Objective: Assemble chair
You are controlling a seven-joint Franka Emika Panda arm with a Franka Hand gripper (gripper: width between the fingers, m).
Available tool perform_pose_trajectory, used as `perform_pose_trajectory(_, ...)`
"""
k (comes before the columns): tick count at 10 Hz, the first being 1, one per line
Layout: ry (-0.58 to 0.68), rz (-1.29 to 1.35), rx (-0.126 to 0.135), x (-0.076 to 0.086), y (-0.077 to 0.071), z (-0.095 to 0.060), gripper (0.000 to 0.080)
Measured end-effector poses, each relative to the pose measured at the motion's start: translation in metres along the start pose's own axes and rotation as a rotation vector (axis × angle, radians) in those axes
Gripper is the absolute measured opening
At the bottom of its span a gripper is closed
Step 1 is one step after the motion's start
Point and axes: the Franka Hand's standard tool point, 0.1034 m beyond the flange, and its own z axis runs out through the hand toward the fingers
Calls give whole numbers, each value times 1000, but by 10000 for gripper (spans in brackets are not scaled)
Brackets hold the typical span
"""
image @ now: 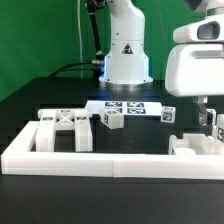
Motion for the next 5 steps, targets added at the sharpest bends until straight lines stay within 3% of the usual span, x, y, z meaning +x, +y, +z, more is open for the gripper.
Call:
perform_pose_trajectory(2, 0, 6, 0, 0, 0, 0, 424)
perform_pose_trajectory(3, 0, 32, 0, 0, 0, 0, 424)
perform_pose_trajectory(4, 0, 32, 0, 0, 0, 0, 286)
perform_pose_trajectory(5, 0, 41, 1, 0, 0, 0, 287)
